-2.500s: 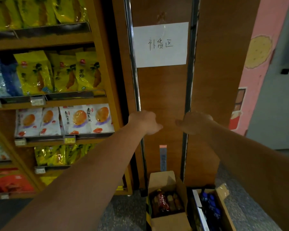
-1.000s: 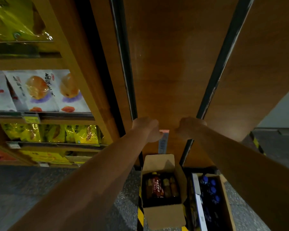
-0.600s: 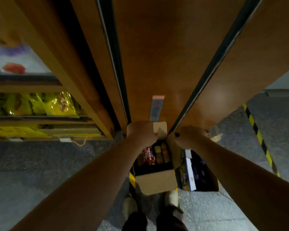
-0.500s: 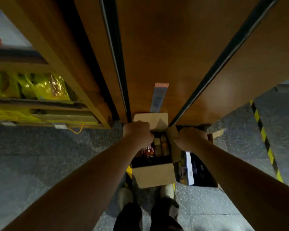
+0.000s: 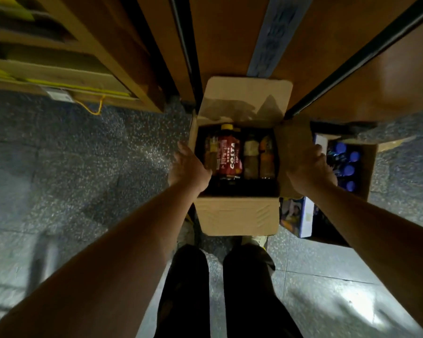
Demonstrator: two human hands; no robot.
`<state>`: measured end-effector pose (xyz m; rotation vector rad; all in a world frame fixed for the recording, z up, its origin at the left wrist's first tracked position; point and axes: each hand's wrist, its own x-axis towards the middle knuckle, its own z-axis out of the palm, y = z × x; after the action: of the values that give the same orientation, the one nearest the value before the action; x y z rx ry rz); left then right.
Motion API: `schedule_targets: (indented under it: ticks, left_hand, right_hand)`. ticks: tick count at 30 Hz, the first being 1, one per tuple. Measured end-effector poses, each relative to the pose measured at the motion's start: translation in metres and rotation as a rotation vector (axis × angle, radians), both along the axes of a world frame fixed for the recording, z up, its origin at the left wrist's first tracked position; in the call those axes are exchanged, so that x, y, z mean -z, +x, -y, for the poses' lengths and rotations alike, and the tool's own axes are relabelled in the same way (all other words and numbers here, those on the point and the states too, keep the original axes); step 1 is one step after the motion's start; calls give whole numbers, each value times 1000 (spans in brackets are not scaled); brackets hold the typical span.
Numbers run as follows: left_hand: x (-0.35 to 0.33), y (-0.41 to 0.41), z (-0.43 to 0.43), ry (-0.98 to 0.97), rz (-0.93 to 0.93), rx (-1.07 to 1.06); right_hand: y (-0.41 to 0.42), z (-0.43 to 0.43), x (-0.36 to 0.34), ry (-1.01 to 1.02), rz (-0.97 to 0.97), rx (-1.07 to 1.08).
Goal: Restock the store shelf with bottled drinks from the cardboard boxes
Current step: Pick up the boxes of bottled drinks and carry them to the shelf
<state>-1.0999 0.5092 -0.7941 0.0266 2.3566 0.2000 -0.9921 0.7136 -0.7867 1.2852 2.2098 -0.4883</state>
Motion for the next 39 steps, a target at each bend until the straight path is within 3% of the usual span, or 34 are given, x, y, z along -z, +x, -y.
schedule_targets:
  ticks: [3, 8, 13, 16, 21, 29, 39]
  left_hand:
    - [17, -1, -10, 59, -47, -87]
    - [33, -8, -23, -51, -133, -27]
    - [41, -21, -31, -83, -4, -73]
    - [48, -28, -32, -137, 40, -52]
    - [49, -27, -27, -307, -44, 139]
    - [33, -36, 31, -252, -11, 280]
    - [24, 9, 132, -204, 153, 34]
  right_hand:
    - [0, -5, 21, 31, -72, 87]
    - [-6, -26, 35, 112, -37, 187]
    - [-11, -37, 44, 89, -9, 283]
    - [-16, -39, 50, 34, 40, 225]
    - [-15, -46, 58, 43, 140, 91]
    - [-12, -22, 42, 36, 285, -198]
    - [-59, 33, 6, 53, 306, -534]
